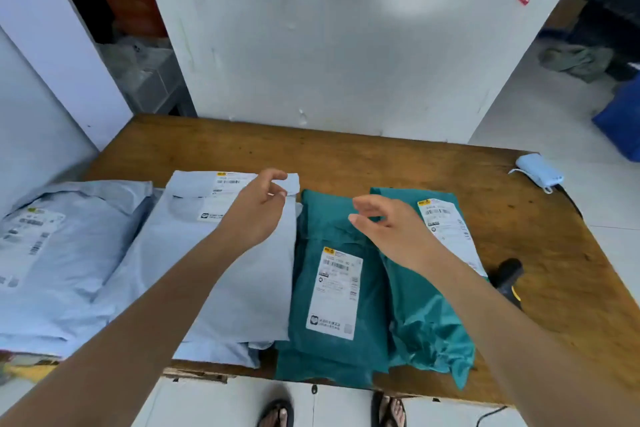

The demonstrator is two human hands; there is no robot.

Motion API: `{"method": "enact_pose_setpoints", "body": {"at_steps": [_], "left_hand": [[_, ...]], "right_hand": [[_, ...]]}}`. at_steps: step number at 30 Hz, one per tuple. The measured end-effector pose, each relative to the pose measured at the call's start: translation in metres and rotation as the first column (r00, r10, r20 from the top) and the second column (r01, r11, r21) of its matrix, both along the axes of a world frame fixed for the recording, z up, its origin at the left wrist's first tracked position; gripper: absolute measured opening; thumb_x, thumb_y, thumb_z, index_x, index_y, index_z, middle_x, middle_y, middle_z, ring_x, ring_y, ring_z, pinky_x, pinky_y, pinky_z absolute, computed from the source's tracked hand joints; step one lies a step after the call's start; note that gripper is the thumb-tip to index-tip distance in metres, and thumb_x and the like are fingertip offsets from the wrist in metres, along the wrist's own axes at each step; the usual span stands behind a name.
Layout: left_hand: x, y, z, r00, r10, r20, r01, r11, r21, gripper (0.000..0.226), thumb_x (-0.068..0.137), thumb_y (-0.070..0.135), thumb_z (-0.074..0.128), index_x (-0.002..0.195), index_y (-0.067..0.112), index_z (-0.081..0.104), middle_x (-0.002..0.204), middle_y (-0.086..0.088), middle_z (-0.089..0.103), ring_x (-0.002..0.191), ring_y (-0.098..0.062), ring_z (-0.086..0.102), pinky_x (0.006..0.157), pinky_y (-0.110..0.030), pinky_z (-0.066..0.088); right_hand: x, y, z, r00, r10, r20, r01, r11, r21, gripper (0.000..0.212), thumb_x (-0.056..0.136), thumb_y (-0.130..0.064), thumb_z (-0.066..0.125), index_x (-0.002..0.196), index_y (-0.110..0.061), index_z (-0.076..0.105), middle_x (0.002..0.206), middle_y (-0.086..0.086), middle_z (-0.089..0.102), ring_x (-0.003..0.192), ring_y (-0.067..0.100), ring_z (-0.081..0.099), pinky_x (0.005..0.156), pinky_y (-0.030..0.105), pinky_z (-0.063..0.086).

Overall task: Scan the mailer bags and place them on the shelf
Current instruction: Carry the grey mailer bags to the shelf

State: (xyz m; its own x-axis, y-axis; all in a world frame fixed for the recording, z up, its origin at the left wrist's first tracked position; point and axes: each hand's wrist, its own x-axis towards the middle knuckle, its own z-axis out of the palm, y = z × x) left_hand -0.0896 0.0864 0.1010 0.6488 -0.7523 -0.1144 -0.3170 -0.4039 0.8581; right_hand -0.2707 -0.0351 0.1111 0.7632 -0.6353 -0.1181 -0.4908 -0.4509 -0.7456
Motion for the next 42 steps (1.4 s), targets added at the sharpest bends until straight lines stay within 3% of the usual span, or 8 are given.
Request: {"method": "enact_pose_setpoints", "body": {"at_steps": [6,11,17,25,31,34,36,42], "left_hand": [[0.067,0.058,0.015,0.989,-0.074,0.131,0.059,0.992,0.112,0.030,0.098,0.018,0.040,0.128,0.017,0.047,0.109,-0.002,0.055,0.080,-0.013,0.055,0.057,-0.022,0.044],[0.109,0.134,0.009,0.995,0.050,0.090,-0.058,0.994,0.092,0.020,0.097,0.013,0.046,0.115,0.014,0.054,0.106,-0.004,0.059,0.097,-0.021,0.056,0.077,-0.021,0.047],[0.146,0.234,0.005,0.925,0.369,0.088,-0.372,0.928,0.019,0.013,0.093,0.001,0.049,0.100,0.011,0.055,0.083,-0.006,0.058,0.065,-0.015,0.049,0.043,-0.005,0.036],[0.249,0.295,-0.049,0.879,0.472,0.067,-0.476,0.863,0.172,0.014,0.091,0.011,0.056,0.104,0.013,0.058,0.106,-0.011,0.057,0.067,-0.023,0.053,0.058,-0.025,0.041],[0.350,0.314,-0.100,0.901,0.430,0.061,-0.424,0.839,0.340,0.071,0.071,0.053,0.074,0.125,0.014,0.050,0.128,-0.020,0.053,0.111,-0.041,0.054,0.096,-0.051,0.046],[0.372,0.325,-0.109,0.917,0.374,-0.138,-0.317,0.894,0.317,0.111,0.058,0.044,0.087,0.145,0.013,0.024,0.148,-0.014,0.034,0.132,-0.033,0.039,0.107,-0.046,0.037],[0.383,0.331,-0.111,0.893,0.256,-0.370,-0.179,0.957,0.230,0.092,0.051,0.041,0.091,0.130,0.022,0.048,0.134,-0.008,0.056,0.113,-0.022,0.060,0.094,-0.038,0.050],[0.391,0.338,-0.102,0.727,0.068,-0.684,0.021,0.992,0.121,0.103,0.011,0.055,0.091,0.101,0.021,0.056,0.090,0.006,0.074,0.062,-0.004,0.070,0.054,-0.018,0.054]], "right_hand": [[0.068,0.054,0.016,0.998,0.060,-0.018,-0.061,0.996,-0.072,0.036,0.095,-0.025,0.058,0.127,-0.011,0.059,0.124,0.000,0.064,0.099,0.006,0.057,0.080,0.012,0.041],[0.112,0.087,0.020,0.985,0.159,-0.064,-0.164,0.983,-0.084,0.034,0.094,-0.029,0.057,0.125,-0.014,0.061,0.118,0.000,0.066,0.104,0.013,0.060,0.084,0.021,0.044],[0.176,0.147,0.013,0.945,0.317,-0.079,-0.323,0.943,-0.085,0.031,0.094,-0.027,0.057,0.121,-0.011,0.063,0.113,0.001,0.065,0.095,0.011,0.056,0.081,0.019,0.040],[0.244,0.222,-0.018,0.943,0.294,-0.158,-0.297,0.955,0.007,0.033,0.092,-0.026,0.058,0.122,-0.013,0.061,0.127,0.002,0.061,0.110,0.017,0.058,0.085,0.024,0.045],[0.321,0.252,-0.056,0.971,0.080,-0.224,-0.027,0.972,0.232,0.037,0.089,-0.028,0.061,0.116,-0.004,0.062,0.103,0.003,0.060,0.094,0.017,0.057,0.080,0.027,0.044],[0.349,0.275,-0.070,0.960,-0.077,-0.270,0.186,0.894,0.408,0.038,0.084,-0.041,0.067,0.100,-0.006,0.062,0.094,0.014,0.061,0.090,0.021,0.062,0.083,0.032,0.048],[0.368,0.285,-0.084,0.938,-0.127,-0.321,0.275,0.838,0.471,0.035,0.082,-0.051,0.066,0.077,-0.022,0.047,0.079,-0.002,0.049,0.071,0.011,0.050,0.064,0.024,0.038],[0.383,0.295,-0.115,0.800,-0.480,-0.359,0.563,0.397,0.725,0.108,0.042,-0.069,0.080,0.132,-0.015,0.053,0.128,0.002,0.061,0.115,0.022,0.059,0.105,0.037,0.043]]}}
